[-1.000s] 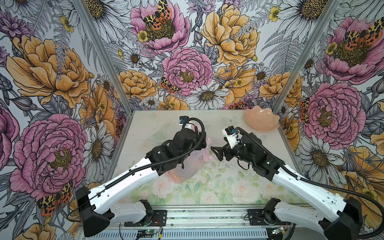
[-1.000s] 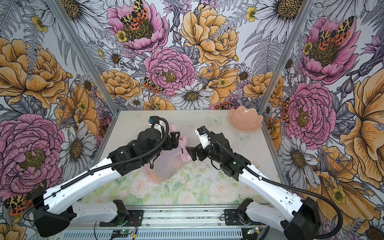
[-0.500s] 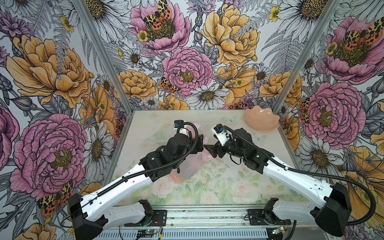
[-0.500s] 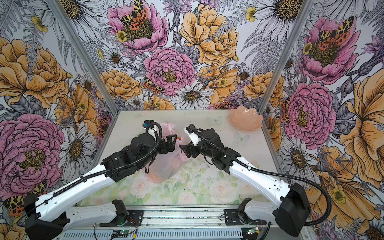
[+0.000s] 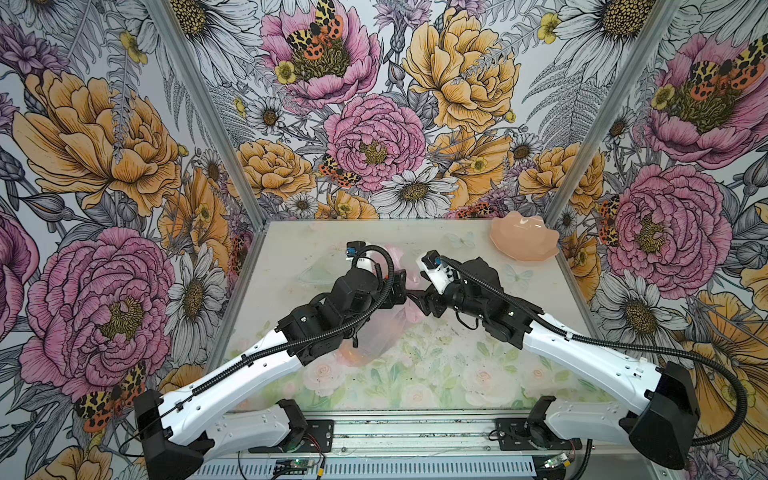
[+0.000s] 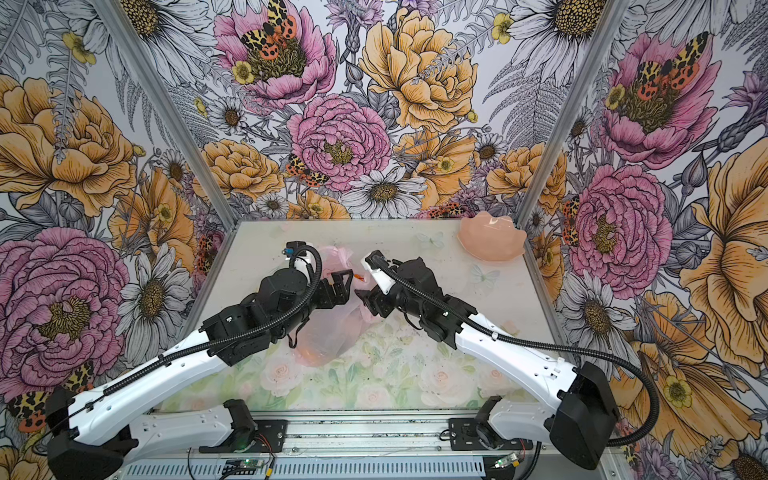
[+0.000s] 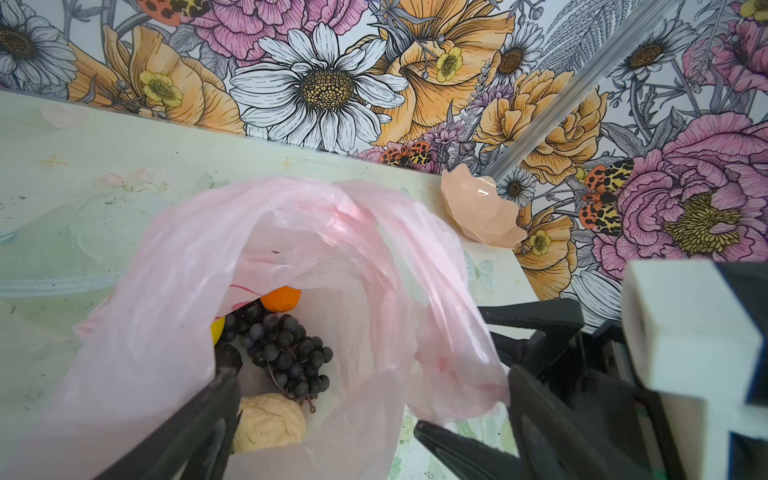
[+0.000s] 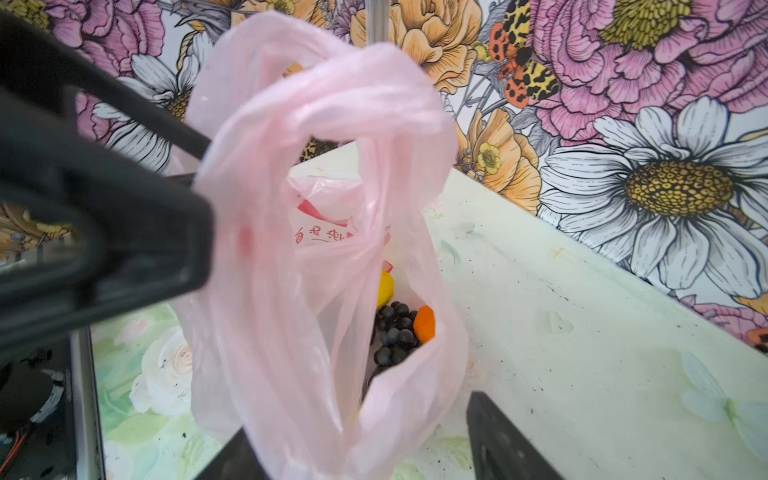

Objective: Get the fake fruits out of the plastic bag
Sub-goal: 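Grasp the bag's other handle with the right gripper, spreading the opening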

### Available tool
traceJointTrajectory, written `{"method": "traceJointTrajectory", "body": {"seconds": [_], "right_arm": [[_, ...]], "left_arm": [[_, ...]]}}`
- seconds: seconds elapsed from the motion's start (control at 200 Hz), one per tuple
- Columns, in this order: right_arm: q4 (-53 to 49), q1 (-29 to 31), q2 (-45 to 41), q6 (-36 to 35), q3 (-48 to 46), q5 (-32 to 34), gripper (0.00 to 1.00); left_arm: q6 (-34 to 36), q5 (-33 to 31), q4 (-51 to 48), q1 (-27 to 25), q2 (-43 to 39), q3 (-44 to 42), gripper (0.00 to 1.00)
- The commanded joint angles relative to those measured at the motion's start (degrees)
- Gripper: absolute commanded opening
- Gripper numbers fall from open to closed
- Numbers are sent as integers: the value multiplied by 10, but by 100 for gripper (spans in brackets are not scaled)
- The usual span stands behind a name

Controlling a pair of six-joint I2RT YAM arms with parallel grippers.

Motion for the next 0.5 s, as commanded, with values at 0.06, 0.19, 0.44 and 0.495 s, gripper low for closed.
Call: {"method": "traceJointTrajectory", "body": {"seconds": [0.06,0.19,0.44,0.495], "right_arm": [[43,1,28,22,33,59,51],[60,0,47,60,48,112,25],[116,-12,31,154,22,98,2],[120,-13,26,157,15,100,1]], "left_arm": [[-8,-16,-23,-3,14,13,99],[-13,-25,-67,-4,57,48,99],[-12,-37,-121,-3,143,129,99],[-16,-53,-131,-4,151,143,98]]}}
